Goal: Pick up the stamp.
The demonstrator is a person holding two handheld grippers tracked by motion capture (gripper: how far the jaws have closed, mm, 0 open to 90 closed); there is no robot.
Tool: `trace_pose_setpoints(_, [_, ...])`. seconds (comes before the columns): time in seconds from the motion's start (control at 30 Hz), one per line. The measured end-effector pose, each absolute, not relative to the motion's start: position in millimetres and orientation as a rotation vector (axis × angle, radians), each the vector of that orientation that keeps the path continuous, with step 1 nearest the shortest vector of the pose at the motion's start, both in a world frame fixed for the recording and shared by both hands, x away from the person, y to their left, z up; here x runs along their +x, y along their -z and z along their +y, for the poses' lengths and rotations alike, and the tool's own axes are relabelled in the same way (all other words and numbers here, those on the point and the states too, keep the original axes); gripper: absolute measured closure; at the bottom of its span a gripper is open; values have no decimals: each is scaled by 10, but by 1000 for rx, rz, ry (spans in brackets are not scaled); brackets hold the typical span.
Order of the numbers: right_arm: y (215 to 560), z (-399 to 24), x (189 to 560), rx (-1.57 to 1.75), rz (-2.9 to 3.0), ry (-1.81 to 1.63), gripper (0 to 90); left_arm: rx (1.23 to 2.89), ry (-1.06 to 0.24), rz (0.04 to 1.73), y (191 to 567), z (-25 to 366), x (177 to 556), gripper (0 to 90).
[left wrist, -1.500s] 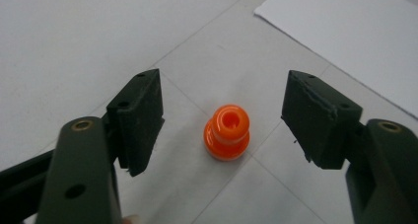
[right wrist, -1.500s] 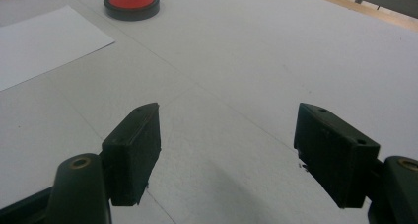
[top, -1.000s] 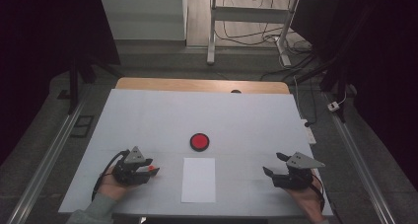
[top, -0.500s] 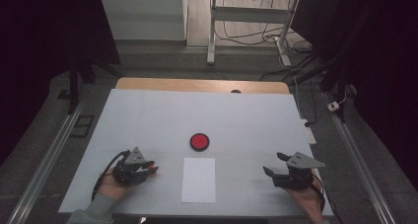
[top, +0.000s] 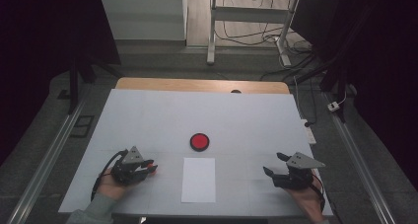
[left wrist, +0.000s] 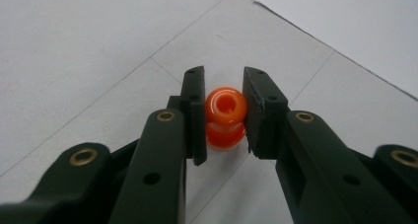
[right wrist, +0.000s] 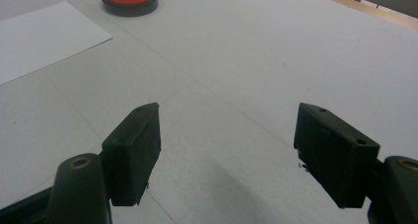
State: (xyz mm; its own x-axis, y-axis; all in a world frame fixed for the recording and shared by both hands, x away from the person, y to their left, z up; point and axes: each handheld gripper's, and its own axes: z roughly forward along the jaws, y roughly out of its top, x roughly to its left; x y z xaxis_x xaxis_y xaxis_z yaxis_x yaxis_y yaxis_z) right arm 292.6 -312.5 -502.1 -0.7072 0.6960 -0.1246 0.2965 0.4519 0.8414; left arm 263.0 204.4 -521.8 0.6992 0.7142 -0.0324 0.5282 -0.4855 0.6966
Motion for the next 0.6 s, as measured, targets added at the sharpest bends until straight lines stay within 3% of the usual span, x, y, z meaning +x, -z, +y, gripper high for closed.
trace_pose_setpoints(0.6, [5024,-3132,2925,845,2243,-1173,255,2125,-376,943,5097,2082,2594,718])
